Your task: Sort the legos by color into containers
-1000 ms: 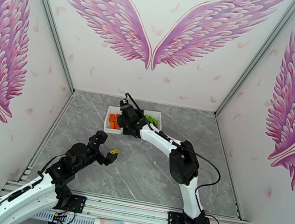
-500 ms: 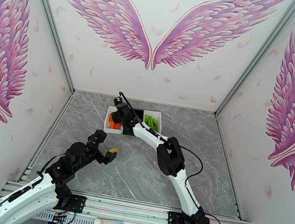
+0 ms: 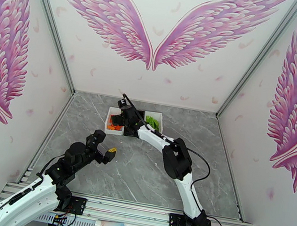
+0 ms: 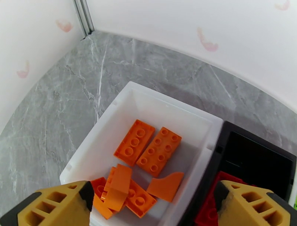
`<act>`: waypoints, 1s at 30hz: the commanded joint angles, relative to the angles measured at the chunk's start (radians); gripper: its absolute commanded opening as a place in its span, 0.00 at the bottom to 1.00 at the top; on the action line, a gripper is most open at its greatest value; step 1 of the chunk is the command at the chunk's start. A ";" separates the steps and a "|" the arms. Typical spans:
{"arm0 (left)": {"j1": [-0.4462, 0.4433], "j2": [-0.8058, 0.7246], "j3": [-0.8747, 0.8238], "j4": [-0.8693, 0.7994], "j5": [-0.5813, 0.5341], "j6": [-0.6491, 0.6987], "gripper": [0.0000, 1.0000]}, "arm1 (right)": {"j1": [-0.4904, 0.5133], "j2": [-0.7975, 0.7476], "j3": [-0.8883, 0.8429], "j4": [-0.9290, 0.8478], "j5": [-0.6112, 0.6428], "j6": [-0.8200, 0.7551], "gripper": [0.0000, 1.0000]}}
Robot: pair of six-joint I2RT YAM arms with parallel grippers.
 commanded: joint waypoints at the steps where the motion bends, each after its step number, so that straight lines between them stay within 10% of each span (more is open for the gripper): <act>1: 0.038 -0.006 -0.014 0.041 -0.035 0.022 0.99 | -0.029 -0.188 -0.171 0.131 0.062 -0.002 0.96; 17: 0.357 0.235 -0.057 0.283 -0.055 0.140 0.99 | -0.380 -0.865 -0.992 0.202 0.203 -0.096 1.00; 30: 0.487 0.488 -0.081 0.578 -0.112 0.104 0.99 | -0.565 -0.784 -1.267 0.647 0.186 -0.165 1.00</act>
